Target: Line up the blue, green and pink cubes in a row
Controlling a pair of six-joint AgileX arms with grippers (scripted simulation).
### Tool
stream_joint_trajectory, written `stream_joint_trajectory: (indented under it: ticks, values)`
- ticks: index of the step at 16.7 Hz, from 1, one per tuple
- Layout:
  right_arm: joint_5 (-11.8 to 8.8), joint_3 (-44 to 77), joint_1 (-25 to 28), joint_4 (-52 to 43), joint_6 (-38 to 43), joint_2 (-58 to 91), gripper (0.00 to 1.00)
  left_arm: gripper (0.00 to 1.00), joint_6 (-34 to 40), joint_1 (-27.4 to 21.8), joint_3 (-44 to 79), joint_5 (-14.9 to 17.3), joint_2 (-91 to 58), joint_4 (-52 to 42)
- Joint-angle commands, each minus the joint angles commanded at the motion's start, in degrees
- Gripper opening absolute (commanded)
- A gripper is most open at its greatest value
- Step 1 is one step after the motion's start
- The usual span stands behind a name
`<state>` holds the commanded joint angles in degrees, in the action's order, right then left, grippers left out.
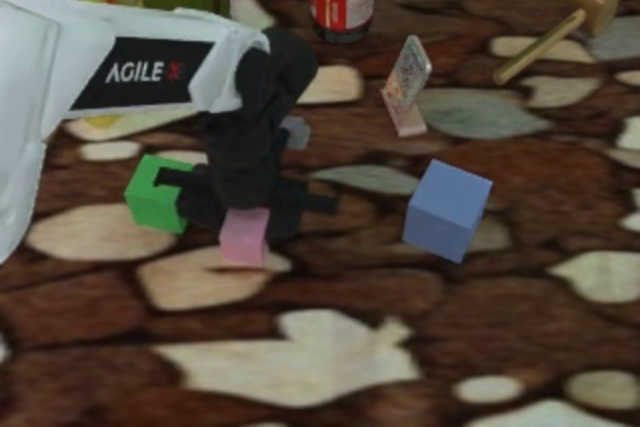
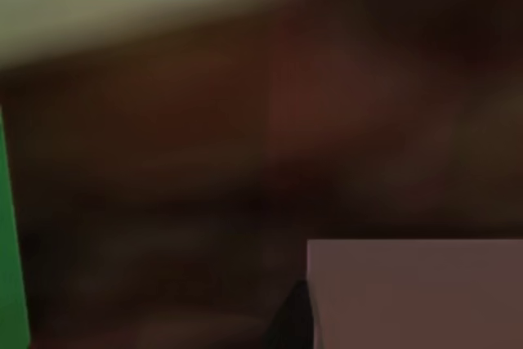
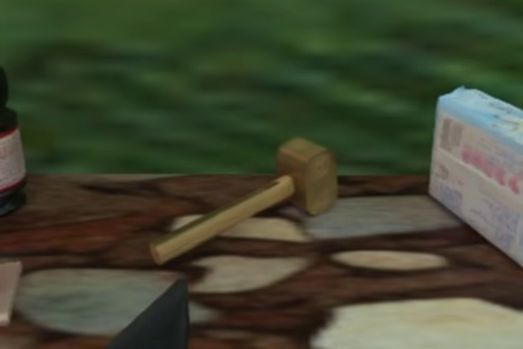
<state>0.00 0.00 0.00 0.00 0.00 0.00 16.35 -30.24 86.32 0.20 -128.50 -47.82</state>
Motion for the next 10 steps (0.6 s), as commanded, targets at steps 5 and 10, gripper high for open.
stream_joint_trajectory:
  ticks: [5, 10]
  values:
    - [0.0, 0.0, 0.0, 0.0, 0.0, 0.0, 1.0, 0.0, -0.3, 0.1, 0.5, -0.5, 1.9, -0.8]
    - [0.0, 0.0, 0.0, 0.0, 0.0, 0.0, 1.0, 0.0, -0.2, 0.6, 4.6, -0.6, 4.0, -7.1]
